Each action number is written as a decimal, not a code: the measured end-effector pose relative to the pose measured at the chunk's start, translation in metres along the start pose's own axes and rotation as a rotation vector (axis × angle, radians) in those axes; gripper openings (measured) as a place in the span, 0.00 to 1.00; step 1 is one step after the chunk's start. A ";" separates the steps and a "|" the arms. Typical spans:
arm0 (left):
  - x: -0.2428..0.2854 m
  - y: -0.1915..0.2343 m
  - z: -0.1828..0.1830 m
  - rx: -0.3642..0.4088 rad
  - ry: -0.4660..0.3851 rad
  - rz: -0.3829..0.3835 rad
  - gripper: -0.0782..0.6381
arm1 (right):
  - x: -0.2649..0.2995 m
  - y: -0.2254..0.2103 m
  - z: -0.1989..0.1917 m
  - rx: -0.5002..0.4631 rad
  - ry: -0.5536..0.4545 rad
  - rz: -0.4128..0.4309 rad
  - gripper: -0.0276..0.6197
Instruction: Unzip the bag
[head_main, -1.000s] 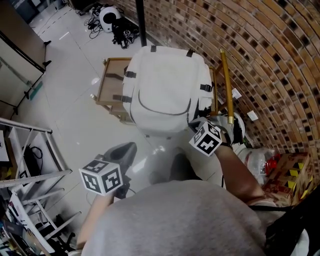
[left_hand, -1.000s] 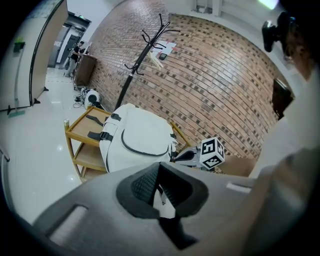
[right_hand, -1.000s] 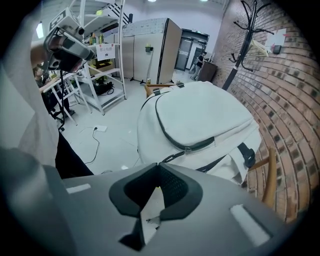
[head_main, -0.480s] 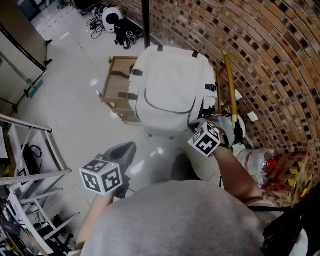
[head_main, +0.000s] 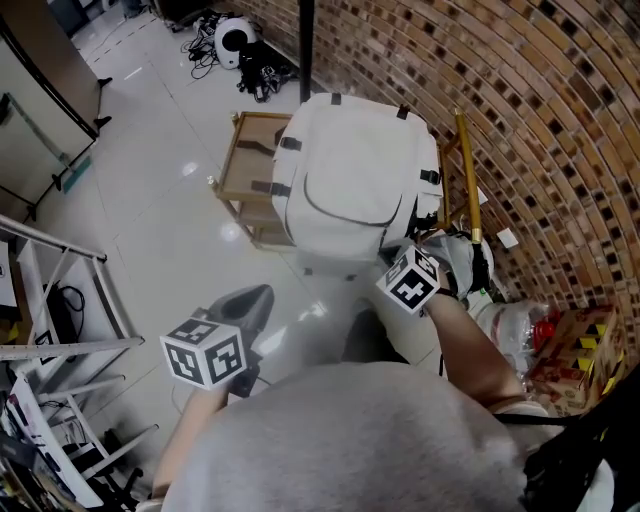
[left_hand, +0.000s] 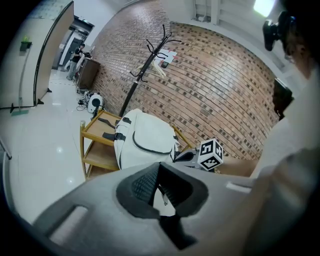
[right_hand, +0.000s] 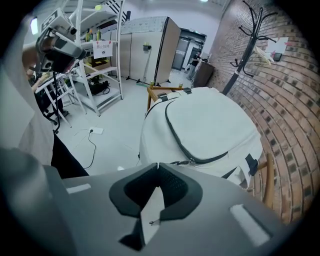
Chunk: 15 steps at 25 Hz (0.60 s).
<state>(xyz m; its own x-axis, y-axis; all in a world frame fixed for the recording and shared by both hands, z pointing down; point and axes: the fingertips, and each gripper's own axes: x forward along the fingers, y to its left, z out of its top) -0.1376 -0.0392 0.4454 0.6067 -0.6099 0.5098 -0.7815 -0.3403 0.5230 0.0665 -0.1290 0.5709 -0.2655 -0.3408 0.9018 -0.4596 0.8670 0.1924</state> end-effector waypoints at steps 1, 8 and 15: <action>-0.002 0.001 -0.001 -0.001 -0.001 0.001 0.11 | 0.000 0.001 0.002 0.003 -0.003 -0.004 0.06; -0.011 0.005 -0.008 -0.010 -0.005 0.001 0.11 | 0.002 0.006 0.016 0.038 -0.018 -0.012 0.06; -0.007 0.005 -0.010 -0.024 0.001 0.000 0.11 | 0.001 0.009 0.031 0.063 -0.049 -0.006 0.06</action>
<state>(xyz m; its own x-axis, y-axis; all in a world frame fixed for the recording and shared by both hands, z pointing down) -0.1446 -0.0294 0.4517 0.6066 -0.6090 0.5111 -0.7781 -0.3229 0.5388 0.0359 -0.1332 0.5620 -0.3034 -0.3646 0.8804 -0.5136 0.8408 0.1712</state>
